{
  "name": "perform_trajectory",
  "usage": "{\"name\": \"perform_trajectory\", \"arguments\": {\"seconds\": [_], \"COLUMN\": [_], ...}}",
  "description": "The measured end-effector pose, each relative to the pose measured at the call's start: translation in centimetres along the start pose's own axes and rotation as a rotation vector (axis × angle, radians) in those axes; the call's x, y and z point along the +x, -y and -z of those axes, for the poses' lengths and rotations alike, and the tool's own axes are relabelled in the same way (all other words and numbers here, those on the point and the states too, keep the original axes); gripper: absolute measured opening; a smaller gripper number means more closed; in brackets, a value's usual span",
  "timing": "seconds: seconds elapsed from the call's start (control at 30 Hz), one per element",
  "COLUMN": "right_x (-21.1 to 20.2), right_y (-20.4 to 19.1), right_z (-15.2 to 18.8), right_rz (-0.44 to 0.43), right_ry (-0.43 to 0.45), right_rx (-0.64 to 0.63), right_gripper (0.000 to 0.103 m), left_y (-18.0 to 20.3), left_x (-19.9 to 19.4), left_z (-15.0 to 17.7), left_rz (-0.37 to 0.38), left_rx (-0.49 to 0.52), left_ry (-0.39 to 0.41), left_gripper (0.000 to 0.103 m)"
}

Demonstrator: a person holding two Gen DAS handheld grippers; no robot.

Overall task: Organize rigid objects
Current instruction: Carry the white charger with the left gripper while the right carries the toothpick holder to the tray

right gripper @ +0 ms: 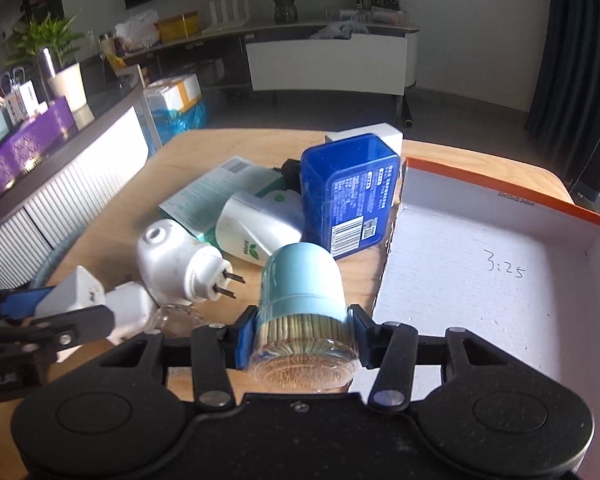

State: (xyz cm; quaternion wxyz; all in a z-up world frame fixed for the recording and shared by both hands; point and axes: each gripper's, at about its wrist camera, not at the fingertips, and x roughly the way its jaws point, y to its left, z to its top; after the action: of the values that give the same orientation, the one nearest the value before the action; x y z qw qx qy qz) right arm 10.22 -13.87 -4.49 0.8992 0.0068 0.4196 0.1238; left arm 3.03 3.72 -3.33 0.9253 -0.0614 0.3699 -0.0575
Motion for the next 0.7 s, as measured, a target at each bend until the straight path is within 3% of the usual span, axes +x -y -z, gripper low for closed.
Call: {"name": "perform_trajectory", "arguments": {"seconds": [0.2,0.7], "right_x": [-2.9,-7.3], "right_y": [0.4,3.5], "right_z": [1.0,3.0], "right_rz": [0.025,0.068], "right_ry": [0.058,0.102], "right_rx": [0.031,0.141], "right_gripper": [0.059,0.059], "left_y": [1.3,5.6], "left_x": [-0.6,-1.1], "left_z": [-0.2,-0.6], "left_rz": [0.023,0.067], "left_rx": [0.012,0.084], "left_ry": [0.012,0.026], "left_gripper": [0.063,0.063]}}
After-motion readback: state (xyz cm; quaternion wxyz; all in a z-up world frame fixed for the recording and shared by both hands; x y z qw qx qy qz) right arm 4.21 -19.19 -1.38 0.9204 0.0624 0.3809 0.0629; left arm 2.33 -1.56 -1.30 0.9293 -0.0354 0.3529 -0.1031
